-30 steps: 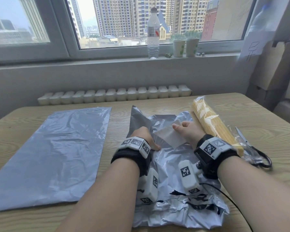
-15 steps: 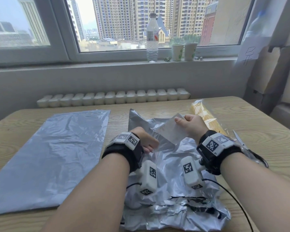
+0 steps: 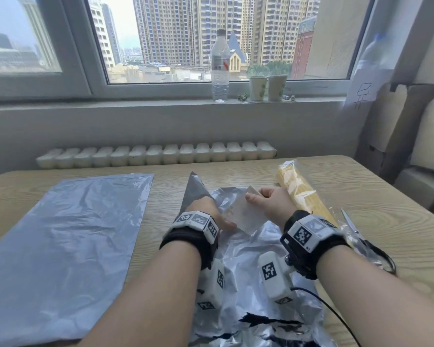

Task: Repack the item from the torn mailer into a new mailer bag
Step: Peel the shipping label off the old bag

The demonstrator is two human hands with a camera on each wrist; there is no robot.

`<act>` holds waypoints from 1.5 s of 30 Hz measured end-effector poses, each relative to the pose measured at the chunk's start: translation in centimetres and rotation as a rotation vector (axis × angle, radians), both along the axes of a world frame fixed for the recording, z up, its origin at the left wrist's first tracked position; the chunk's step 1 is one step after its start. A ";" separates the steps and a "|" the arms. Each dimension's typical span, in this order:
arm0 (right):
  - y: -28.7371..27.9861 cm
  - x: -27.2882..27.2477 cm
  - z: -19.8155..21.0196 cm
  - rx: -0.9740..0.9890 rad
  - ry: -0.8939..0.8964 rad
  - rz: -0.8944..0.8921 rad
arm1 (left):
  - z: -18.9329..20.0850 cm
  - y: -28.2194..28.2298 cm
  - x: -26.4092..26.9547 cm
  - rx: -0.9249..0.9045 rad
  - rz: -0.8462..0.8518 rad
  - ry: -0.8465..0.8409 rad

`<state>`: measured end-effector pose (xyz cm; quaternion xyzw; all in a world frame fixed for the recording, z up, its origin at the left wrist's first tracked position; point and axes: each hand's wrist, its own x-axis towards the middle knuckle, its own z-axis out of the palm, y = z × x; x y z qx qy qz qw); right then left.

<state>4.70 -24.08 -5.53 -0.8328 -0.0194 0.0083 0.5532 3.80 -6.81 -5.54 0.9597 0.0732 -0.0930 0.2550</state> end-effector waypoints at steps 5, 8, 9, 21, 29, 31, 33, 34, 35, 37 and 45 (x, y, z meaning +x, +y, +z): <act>0.2 0.5 0.2 0.014 0.003 -0.037 | -0.6 0.3 0.5 -0.013 -0.007 0.056; 0.2 0.7 0.5 0.007 0.000 -0.047 | -1.1 0.7 0.8 -0.031 0.015 0.065; 0.2 0.7 0.7 0.005 -0.002 -0.051 | -1.2 0.8 0.8 -0.033 0.016 0.063; 0.3 0.9 2.2 -0.034 -0.019 -0.089 | -1.9 1.2 1.2 -0.075 0.038 0.073; 0.3 0.9 2.7 -0.057 -0.020 -0.108 | -2.2 1.3 1.3 -0.095 0.041 0.066; 0.3 0.9 2.7 -0.052 -0.023 -0.113 | -2.3 1.4 1.2 -0.097 0.045 0.060; 0.3 0.8 2.8 -0.052 -0.025 -0.111 | -2.3 1.4 1.1 -0.100 0.047 0.064; 0.4 0.8 2.9 -0.053 -0.027 -0.112 | -2.2 1.3 1.1 -0.100 0.049 0.066; 0.4 0.9 2.9 -0.053 -0.030 -0.116 | -2.2 1.4 1.1 -0.100 0.050 0.064; 0.4 0.9 3.0 -0.056 -0.036 -0.125 | -2.1 1.4 1.0 -0.104 0.054 0.059; 0.1 1.1 3.0 -0.047 -0.051 -0.137 | -2.2 1.4 0.9 -0.114 0.051 0.055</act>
